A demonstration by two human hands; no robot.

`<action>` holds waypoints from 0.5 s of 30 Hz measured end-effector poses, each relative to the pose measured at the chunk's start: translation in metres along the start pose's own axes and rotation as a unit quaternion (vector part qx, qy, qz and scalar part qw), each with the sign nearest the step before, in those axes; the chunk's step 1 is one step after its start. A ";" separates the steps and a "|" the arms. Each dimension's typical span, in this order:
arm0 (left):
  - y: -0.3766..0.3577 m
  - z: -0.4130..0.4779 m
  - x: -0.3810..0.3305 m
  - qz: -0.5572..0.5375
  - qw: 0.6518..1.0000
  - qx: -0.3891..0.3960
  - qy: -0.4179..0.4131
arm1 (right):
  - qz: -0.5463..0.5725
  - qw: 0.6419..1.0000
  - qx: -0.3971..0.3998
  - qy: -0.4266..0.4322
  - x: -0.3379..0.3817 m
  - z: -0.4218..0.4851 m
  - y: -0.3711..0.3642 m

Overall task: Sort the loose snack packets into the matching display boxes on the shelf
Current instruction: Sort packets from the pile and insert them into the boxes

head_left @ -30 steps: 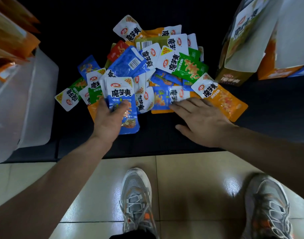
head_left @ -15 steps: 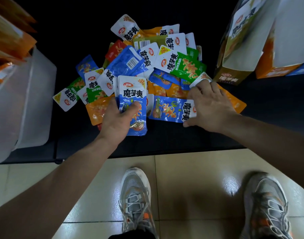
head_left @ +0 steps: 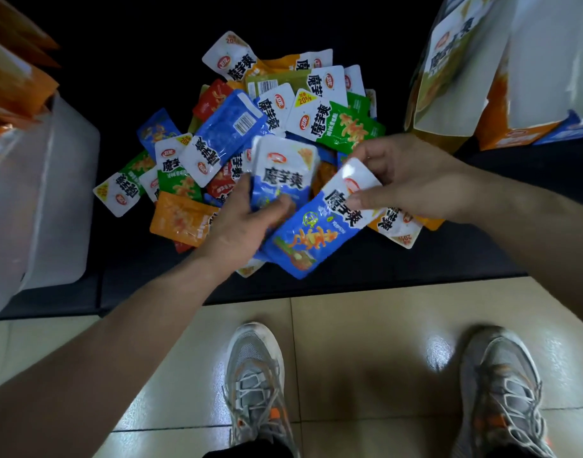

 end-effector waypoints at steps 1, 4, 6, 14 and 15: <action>-0.008 -0.003 0.004 -0.013 1.000 0.011 0.012 | 0.001 1.000 -0.018 -0.003 0.001 0.002 -0.002; -0.026 -0.009 0.007 -0.046 0.997 0.047 0.034 | -0.020 0.996 -0.089 -0.010 0.000 0.007 -0.005; -0.035 -0.013 0.003 -0.020 0.997 0.077 0.019 | -0.037 0.987 -0.152 -0.015 -0.004 0.008 -0.004; -0.008 -0.002 0.011 -0.033 0.998 -0.026 0.042 | -0.456 0.887 -0.072 -0.010 -0.047 0.002 -0.020; -0.001 0.001 0.012 -0.036 0.997 -0.044 0.044 | -0.494 0.869 -0.031 -0.019 -0.057 -0.002 -0.026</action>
Point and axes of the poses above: each hand's wrist, its own z-axis towards the middle knuckle, its own y-axis out of the back of the hand, x = y × z, the point moved 6 cm from there along z, towards the middle knuckle, and after that the axes turned 5 degrees about y, right-handed, at the moved point
